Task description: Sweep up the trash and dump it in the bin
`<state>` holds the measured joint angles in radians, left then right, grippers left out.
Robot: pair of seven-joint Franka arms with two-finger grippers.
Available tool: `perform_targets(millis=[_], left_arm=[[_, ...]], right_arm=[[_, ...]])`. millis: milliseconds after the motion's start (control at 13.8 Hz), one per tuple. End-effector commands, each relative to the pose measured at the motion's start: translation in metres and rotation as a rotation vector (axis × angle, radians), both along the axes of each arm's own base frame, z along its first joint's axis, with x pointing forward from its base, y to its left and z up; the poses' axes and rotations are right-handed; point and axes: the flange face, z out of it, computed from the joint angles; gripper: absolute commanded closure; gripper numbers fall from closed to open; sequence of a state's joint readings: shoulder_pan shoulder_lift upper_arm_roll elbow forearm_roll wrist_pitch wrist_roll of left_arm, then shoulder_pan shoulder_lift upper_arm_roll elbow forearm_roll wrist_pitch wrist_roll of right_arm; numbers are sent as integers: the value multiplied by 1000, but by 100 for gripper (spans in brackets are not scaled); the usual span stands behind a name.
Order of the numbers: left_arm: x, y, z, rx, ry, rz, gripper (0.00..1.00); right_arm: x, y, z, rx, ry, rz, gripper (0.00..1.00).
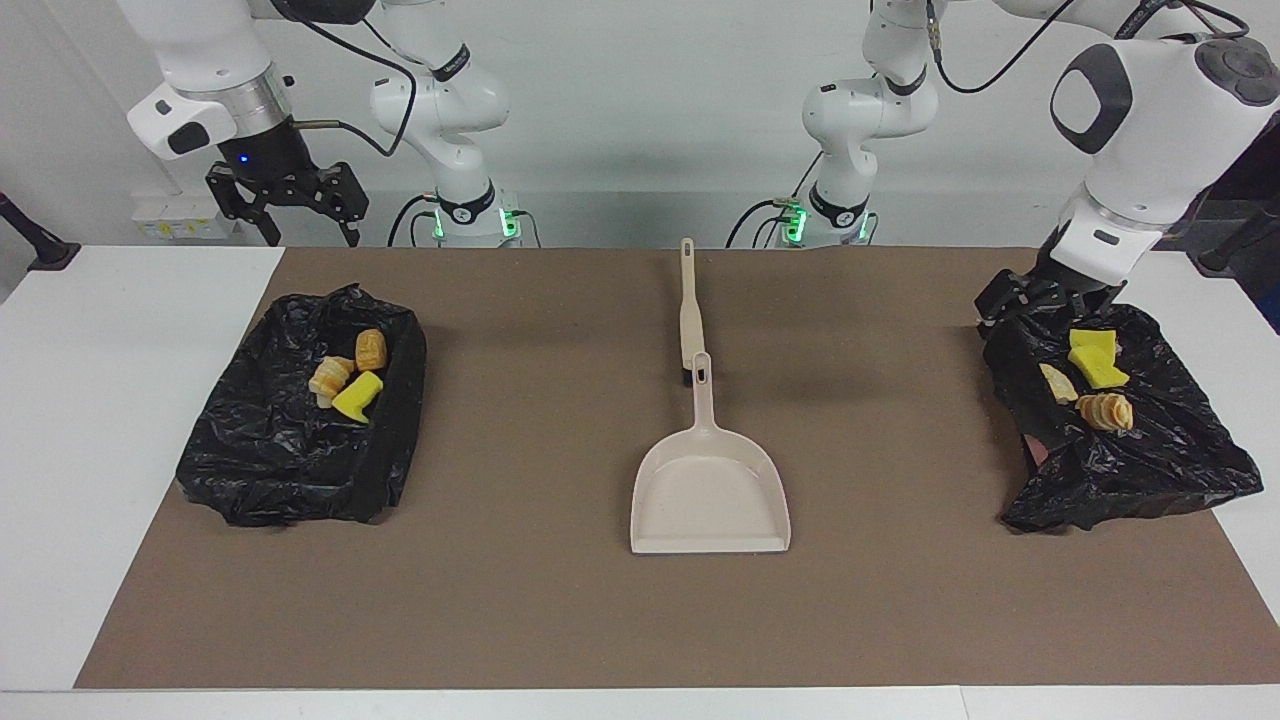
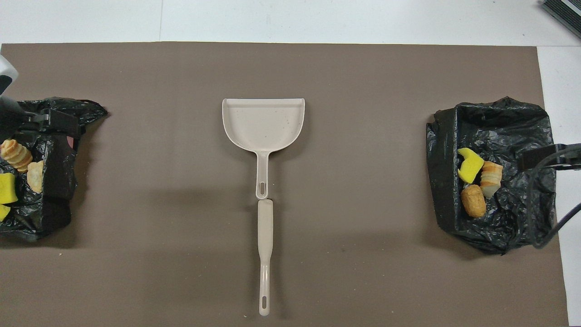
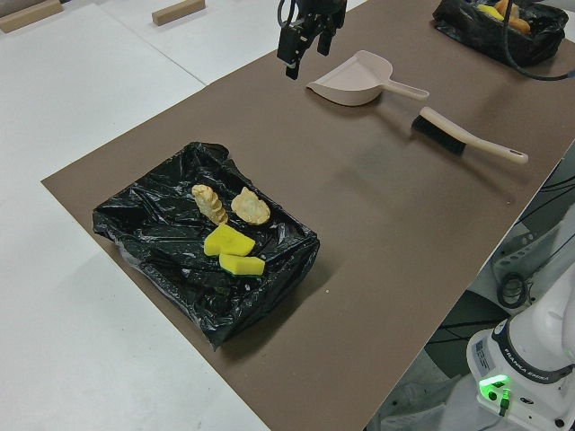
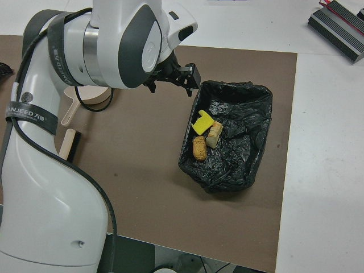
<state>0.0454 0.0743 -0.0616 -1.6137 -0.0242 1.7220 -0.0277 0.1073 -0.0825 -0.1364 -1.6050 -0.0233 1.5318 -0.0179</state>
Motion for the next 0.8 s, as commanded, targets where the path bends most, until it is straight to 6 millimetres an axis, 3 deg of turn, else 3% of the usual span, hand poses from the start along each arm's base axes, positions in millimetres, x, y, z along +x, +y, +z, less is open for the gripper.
perform_targets(millis=[0, 723], left_arm=[[-4, -7, 10, 9, -1, -10, 0], [-31, -9, 46, 21, -11, -31, 0]], right_arm=[[-8, -4, 1, 9, 8, 25, 0], [-8, -5, -1, 8, 11, 24, 0]])
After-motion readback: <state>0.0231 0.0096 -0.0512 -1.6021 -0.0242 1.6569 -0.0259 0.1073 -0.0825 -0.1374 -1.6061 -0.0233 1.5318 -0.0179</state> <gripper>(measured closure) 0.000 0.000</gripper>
